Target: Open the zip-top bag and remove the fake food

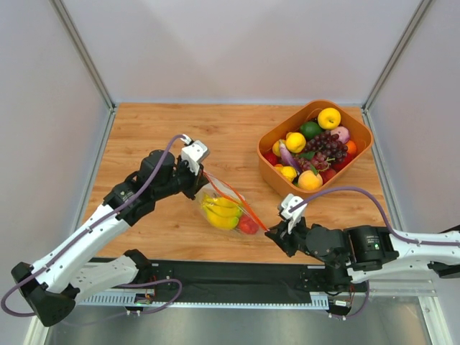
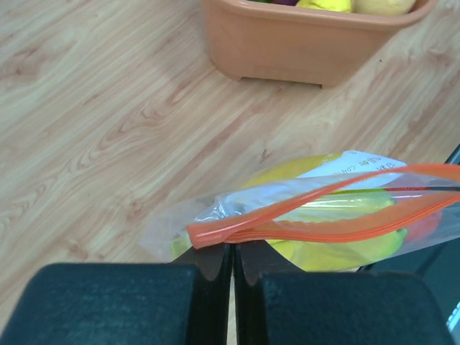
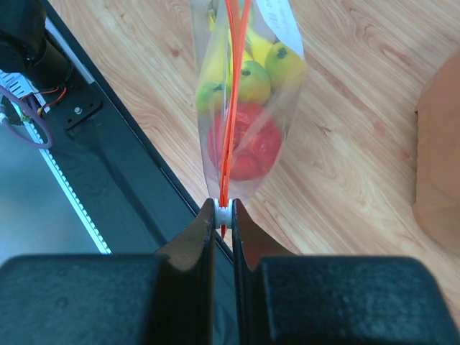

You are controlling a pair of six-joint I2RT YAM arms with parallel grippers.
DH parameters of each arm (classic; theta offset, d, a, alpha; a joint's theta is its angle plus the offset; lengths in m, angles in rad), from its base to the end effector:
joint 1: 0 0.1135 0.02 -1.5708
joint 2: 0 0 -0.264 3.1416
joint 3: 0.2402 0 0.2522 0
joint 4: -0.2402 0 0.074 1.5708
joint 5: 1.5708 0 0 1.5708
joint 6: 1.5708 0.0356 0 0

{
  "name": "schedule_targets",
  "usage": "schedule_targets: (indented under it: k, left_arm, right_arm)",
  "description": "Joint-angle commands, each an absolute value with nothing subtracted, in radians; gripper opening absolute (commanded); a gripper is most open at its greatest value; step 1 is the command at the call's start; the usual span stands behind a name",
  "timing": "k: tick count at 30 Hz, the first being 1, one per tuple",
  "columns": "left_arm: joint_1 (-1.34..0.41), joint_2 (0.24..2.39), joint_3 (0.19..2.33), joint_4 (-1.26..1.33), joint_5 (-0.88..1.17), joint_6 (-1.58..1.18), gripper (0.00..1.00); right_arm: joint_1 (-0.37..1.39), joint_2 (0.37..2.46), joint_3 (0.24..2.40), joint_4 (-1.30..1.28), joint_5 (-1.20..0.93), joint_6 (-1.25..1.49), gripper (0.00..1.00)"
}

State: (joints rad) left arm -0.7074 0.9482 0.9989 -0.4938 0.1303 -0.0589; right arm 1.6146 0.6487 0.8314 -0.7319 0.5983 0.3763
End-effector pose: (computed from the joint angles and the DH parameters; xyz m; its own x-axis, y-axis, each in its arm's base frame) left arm 0.1539 -0.1376 0.3534 -0.3685 0.2383 -0.8986 0.7131 0.6925 -0.1088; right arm 0.0144 0.1286 0.3225 -0.2898 -0.3219 -0.9013 -0.7957 0.6044 0.0400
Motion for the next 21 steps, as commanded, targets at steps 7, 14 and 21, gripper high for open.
schedule_targets:
  k: [7, 14, 21]
  left_arm:
    - [-0.603, 0.919, 0.994, -0.483, -0.035, -0.087, 0.0]
    - [-0.603, 0.874, 0.962, -0.403, 0.246, -0.048, 0.0]
    - [-0.617, 0.879, 0.956, -0.367, 0.512, -0.011, 0.0]
  right_arm:
    - [1.62, 0.624, 0.813, -0.824, 0.575, 0.451, 0.0]
    - [1.62, 0.624, 0.836, -0.813, 0.58, 0.44, 0.01]
    - [1.62, 0.663, 0.928, -0.796, 0.595, 0.399, 0.5]
